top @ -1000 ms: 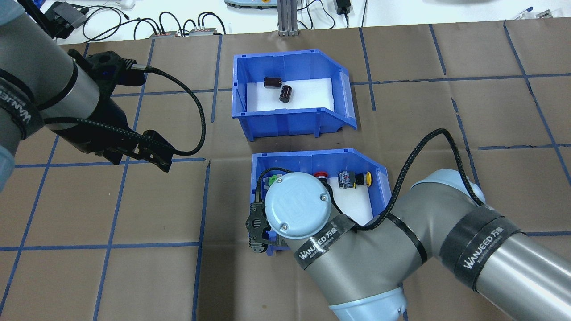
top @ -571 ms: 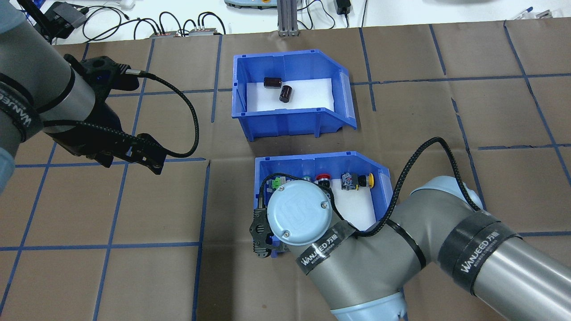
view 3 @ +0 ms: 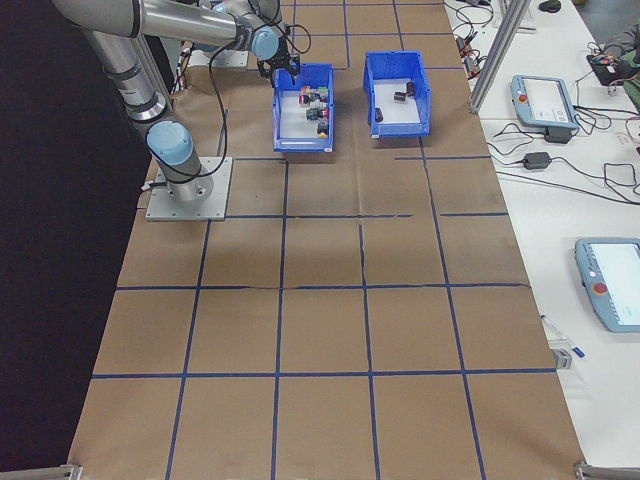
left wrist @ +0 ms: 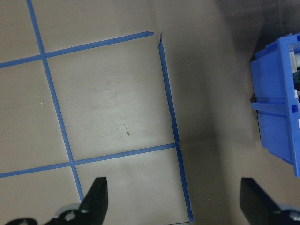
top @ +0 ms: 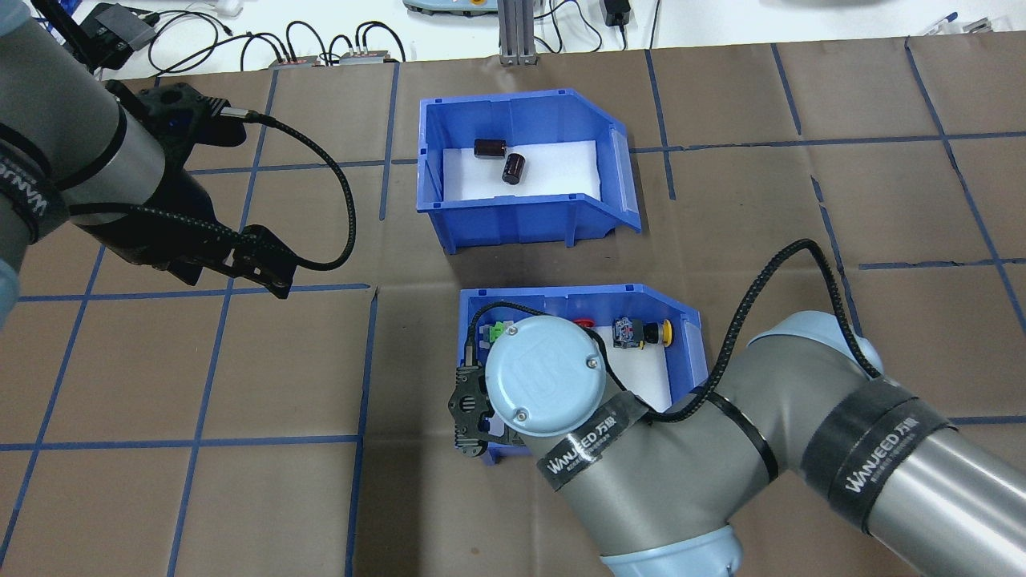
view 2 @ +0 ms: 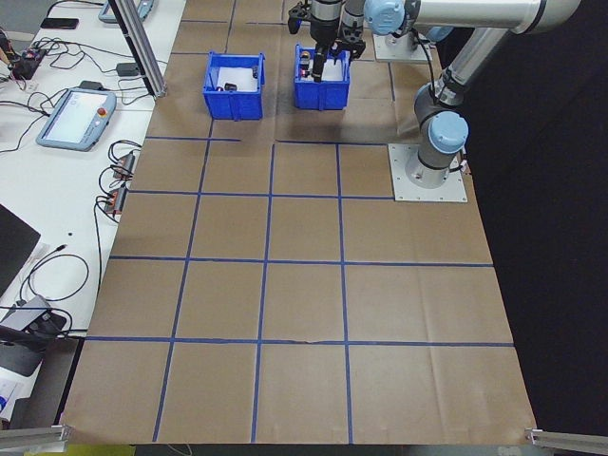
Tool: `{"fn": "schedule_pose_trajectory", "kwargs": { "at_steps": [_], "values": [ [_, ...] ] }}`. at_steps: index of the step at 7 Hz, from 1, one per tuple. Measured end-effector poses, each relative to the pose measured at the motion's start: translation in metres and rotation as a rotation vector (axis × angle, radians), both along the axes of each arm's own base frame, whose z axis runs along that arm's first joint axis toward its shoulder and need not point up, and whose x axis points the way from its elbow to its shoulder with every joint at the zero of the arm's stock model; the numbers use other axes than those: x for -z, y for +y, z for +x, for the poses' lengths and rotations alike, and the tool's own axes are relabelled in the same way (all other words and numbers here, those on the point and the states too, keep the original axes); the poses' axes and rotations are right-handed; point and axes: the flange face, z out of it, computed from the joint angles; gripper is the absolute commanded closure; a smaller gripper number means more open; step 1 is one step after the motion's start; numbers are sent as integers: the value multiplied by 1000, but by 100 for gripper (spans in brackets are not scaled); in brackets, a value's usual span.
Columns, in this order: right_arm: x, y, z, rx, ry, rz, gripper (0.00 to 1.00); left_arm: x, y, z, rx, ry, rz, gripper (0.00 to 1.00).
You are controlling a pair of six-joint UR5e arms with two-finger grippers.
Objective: Place battery box in front
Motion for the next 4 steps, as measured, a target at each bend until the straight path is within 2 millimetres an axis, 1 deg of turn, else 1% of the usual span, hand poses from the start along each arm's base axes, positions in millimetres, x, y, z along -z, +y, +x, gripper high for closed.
{"fn": "schedule_pose_trajectory", "kwargs": {
  "at_steps": [1,2,3,4],
  "values": [
    [-16,1,-7,14,-7,-10,0,-4,-4,-2,9,-2,-6,0],
    [-34,-5,-17,41,-7,-8,0,-5,-6,-3,14,-3,-7,0],
    [-47,-21,-33,103,-7,16,0,-5,-6,-4,17,-3,-10,0],
    [-54,-39,-54,194,-23,56,0,-5,-7,-4,17,-2,-12,0]
  ]
}}
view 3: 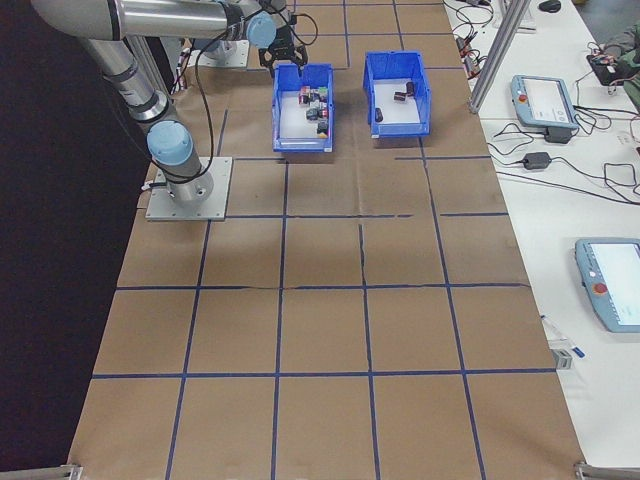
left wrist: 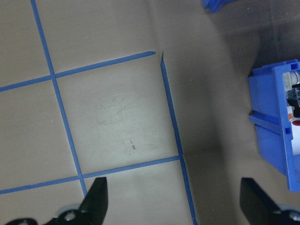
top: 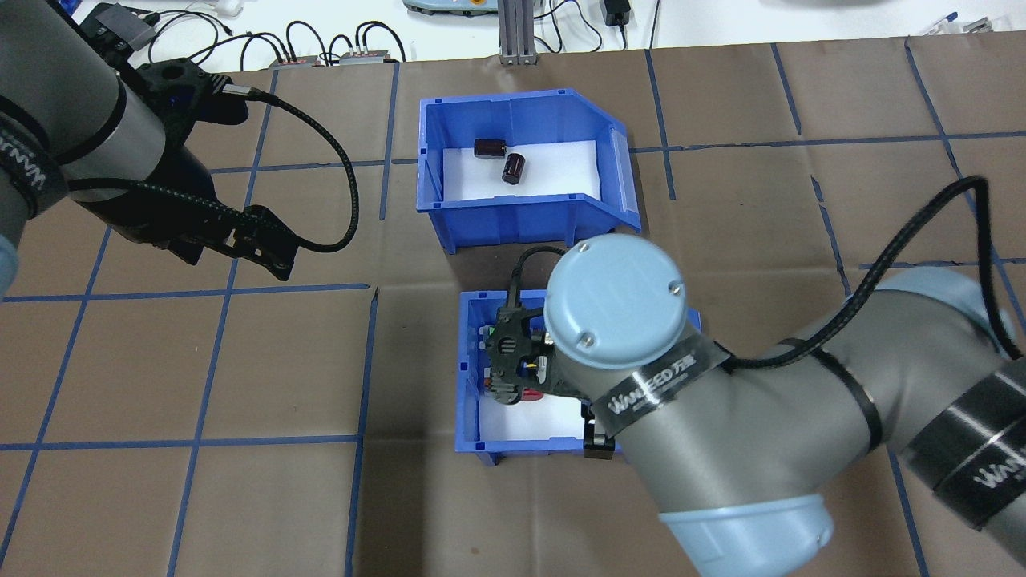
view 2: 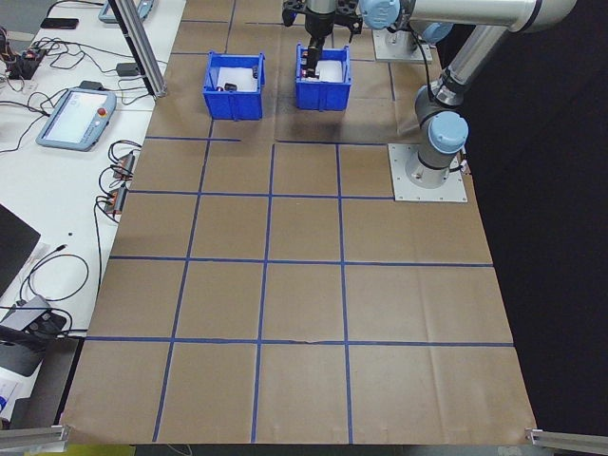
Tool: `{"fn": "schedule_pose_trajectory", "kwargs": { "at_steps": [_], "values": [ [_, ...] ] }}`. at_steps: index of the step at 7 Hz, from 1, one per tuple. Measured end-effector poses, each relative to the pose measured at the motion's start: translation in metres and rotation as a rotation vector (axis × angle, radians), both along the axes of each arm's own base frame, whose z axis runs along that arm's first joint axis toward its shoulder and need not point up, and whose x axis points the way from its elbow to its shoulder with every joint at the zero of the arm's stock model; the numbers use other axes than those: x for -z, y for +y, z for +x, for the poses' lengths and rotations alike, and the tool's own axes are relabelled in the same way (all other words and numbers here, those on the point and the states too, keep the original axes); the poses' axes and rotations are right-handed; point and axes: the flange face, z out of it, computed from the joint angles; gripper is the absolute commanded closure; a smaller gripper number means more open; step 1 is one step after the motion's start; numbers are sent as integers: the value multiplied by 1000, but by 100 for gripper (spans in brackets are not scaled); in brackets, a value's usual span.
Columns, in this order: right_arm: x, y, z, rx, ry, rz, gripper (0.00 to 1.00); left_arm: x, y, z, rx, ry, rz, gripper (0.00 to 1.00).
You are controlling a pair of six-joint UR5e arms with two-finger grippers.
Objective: Place battery box in front
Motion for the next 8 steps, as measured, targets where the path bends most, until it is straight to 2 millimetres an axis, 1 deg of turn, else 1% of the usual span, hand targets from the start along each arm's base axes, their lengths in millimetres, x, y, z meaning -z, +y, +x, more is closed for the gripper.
{"fn": "schedule_pose_trajectory", "kwargs": {
  "at_steps": [1,2,3,4,5,6,7,8],
  "values": [
    [-6,-20,-22,101,-29,19,0,0,0,0,0,0,0,0],
    [-16,-43,-46,204,-55,9,0,0,0,0,1,0,0,0],
    [-35,-67,-74,331,-77,-14,0,0,0,0,1,0,-1,0],
    [-56,-87,-101,499,-95,-35,0,0,0,0,1,0,-3,0],
    [-77,-101,-124,690,-112,-54,0,0,1,0,1,0,-4,0],
    [-96,-112,-139,881,-132,-79,0,0,2,0,1,0,-5,0],
    [-111,-121,-148,1071,-156,-101,0,-1,2,0,1,-1,-7,0],
    [-119,-135,-152,1234,-174,-112,0,-2,1,0,1,-1,-8,0]
  ]
}}
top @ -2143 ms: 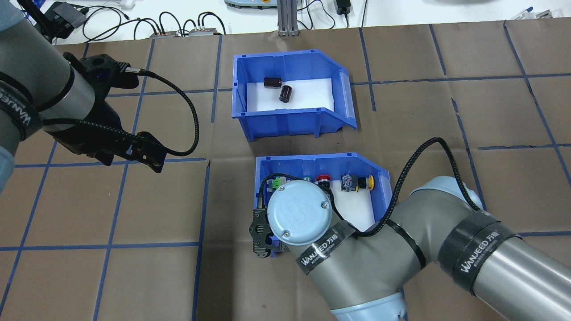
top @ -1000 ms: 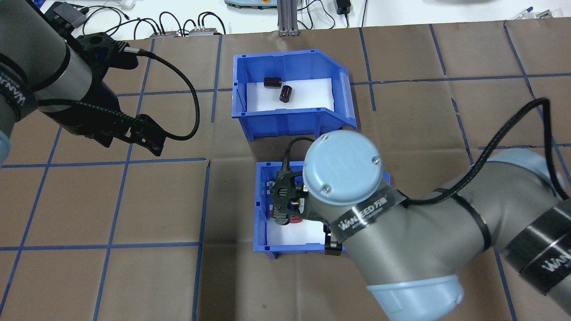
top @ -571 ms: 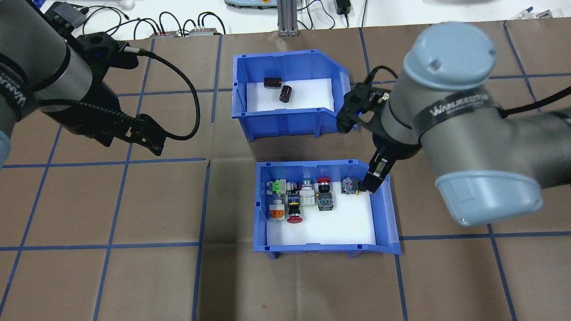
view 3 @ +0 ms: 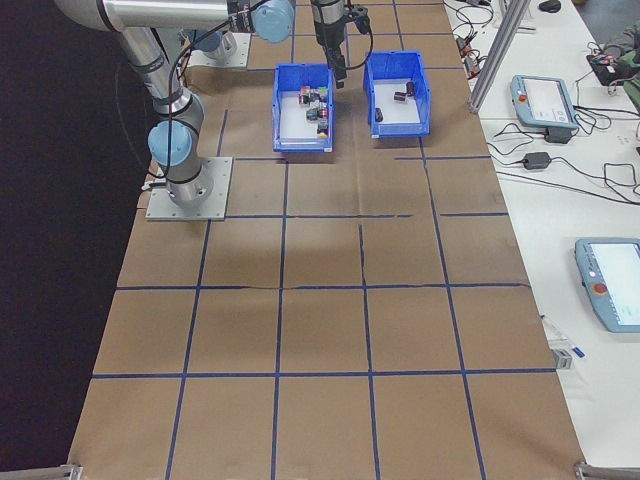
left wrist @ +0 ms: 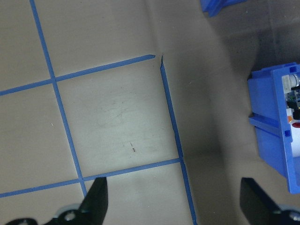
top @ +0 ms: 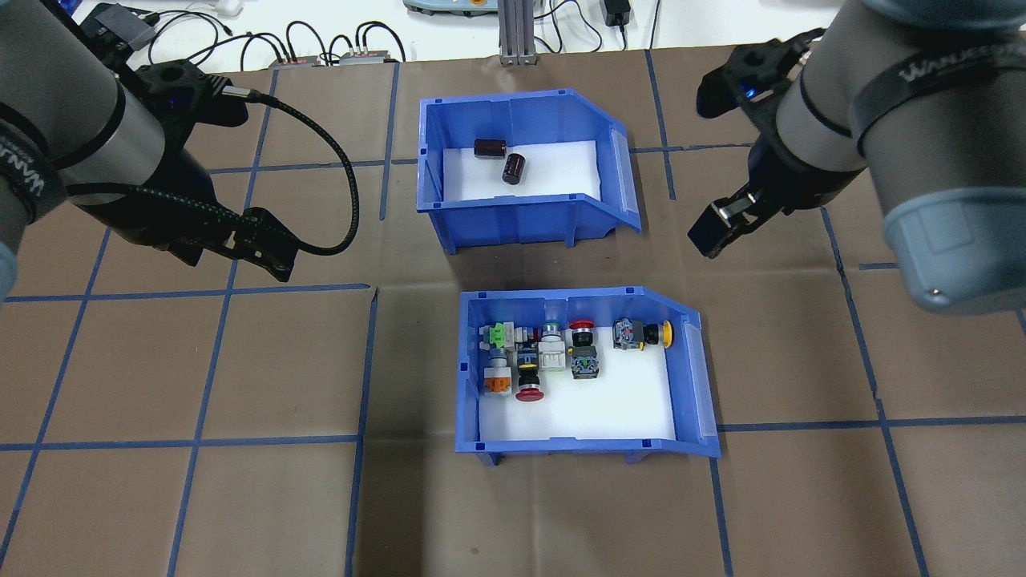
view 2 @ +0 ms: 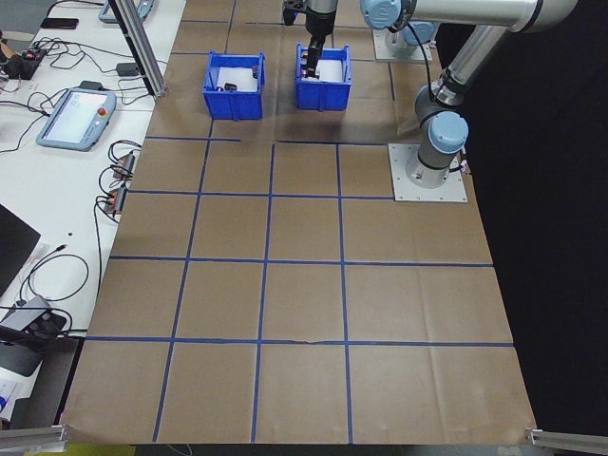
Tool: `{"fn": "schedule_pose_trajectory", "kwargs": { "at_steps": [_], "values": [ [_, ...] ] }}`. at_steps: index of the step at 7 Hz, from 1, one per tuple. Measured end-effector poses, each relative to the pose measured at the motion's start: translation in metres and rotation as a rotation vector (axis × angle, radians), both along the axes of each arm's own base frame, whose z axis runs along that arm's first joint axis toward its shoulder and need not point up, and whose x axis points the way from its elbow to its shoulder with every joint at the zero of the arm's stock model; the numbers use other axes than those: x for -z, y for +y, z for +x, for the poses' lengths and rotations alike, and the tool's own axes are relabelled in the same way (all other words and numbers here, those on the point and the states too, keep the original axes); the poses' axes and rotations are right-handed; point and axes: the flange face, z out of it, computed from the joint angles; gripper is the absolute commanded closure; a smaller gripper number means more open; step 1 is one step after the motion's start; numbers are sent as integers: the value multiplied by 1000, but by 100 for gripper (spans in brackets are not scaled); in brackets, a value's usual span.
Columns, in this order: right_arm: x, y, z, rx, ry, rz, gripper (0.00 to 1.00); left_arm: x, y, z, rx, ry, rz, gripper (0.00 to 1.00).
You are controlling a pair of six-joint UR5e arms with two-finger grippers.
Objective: Place battery box in front
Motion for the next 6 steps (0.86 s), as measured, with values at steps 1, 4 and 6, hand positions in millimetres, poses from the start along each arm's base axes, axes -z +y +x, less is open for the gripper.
{"fn": "schedule_pose_trajectory", "kwargs": {
  "at_steps": [1,4,6],
  "values": [
    [-2,-18,-1,106,-14,16,0,0,0,0,0,0,1,0],
    [3,-52,-2,178,-16,118,0,0,-1,0,0,1,1,0],
    [4,-53,-2,180,-11,132,0,0,-1,0,0,1,0,0]
  ]
}}
